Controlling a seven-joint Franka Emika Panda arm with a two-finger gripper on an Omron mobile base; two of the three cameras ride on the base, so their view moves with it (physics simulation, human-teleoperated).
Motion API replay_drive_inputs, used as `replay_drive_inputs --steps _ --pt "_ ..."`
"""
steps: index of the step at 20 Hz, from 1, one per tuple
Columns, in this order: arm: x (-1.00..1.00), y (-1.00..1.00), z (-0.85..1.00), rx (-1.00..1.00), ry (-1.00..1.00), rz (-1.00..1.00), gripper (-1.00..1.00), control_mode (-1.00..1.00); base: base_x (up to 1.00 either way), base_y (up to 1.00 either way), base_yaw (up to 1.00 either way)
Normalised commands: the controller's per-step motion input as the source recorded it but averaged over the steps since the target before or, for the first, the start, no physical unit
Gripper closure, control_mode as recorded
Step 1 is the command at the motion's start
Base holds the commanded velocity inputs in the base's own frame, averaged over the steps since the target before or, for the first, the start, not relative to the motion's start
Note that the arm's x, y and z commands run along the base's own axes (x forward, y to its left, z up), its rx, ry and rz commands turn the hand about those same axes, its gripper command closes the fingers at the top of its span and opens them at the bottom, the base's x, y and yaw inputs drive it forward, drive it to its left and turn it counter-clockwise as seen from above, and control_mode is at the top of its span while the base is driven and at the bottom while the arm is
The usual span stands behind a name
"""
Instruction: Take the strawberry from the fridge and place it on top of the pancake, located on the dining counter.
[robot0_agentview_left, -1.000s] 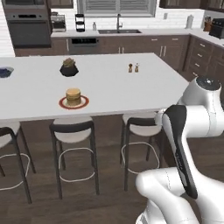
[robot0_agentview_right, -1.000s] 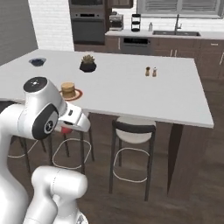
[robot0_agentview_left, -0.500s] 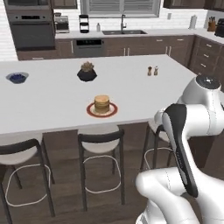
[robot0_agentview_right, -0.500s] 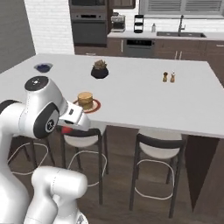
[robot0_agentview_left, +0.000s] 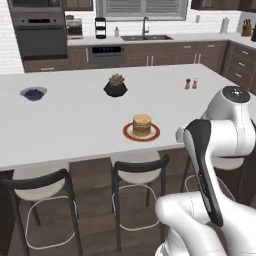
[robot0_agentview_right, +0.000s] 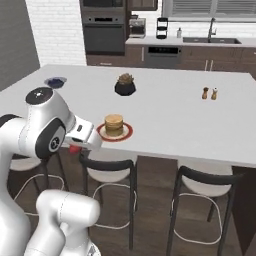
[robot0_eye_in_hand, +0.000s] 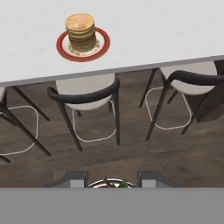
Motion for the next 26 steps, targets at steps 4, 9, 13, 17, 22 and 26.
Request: replay_drive_inputs --steps 4,9,13,17,22,26 --pt "0.0 0.0 0.0 0.0 0.0 0.0 1.0 1.0 0.61 0.3 -0.04" --pt "0.0 0.0 0.0 0.0 0.0 0.0 1.0 1.0 0.46 0.38 -0.01" --pt "0.0 0.0 0.0 0.0 0.0 0.0 1.0 1.0 0.36 0.47 0.0" --pt "0.0 0.0 0.0 0.0 0.0 0.0 1.0 1.0 0.38 0.0 0.0" --pt "0.0 0.0 0.0 0.0 0.0 0.0 1.0 1.0 0.55 0.0 0.0" --pt "0.0 0.0 0.0 0.0 0.0 0.0 1.0 1.0 0.7 0.11 0.0"
